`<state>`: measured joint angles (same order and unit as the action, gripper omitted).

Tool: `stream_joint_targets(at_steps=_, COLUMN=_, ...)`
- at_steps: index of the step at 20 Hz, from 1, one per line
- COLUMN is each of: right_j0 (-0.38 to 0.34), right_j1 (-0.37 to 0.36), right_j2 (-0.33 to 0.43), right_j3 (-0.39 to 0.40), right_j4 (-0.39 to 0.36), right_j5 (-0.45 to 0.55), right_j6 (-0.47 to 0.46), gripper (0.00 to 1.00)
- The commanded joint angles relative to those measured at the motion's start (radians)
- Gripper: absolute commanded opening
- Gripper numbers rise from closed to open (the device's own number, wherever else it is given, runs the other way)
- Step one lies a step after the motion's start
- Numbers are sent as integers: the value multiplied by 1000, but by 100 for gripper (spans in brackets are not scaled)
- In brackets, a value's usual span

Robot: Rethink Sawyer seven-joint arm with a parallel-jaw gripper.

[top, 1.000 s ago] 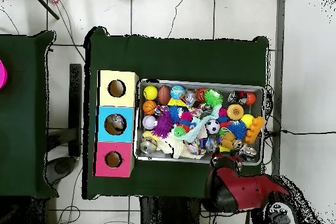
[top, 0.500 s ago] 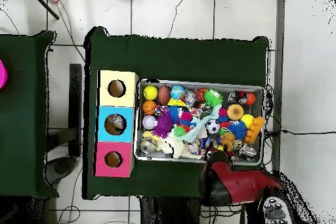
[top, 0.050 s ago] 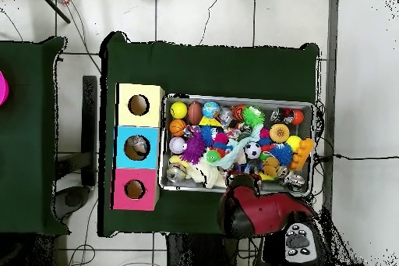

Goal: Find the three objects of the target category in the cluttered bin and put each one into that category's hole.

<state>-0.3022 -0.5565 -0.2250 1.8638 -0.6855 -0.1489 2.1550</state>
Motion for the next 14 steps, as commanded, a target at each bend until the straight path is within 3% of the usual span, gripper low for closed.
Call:
stream_joint_targets(at_steps=1, right_j0=8, right_j1=72, right_j2=-8, right_j3=-103, right_j4=65, right_j5=-38, right_j6=99, gripper=100)
stream_joint_targets(at_steps=5, right_j0=26, right_j1=91, right_j2=-37, right_j3=-105, right_j4=81, right_j5=-76, right_j6=103, gripper=100)
stream_joint_targets(at_steps=11, right_j0=105, right_j1=175, right_j2=-176, right_j3=-132, right_j4=175, right_j5=-192, right_j6=97, gripper=100)
stream_joint_targets(at_steps=14, right_j0=109, right_j1=182, right_j2=-189, right_j3=-131, right_j4=193, right_j5=-205, right_j6=88, gripper=100)
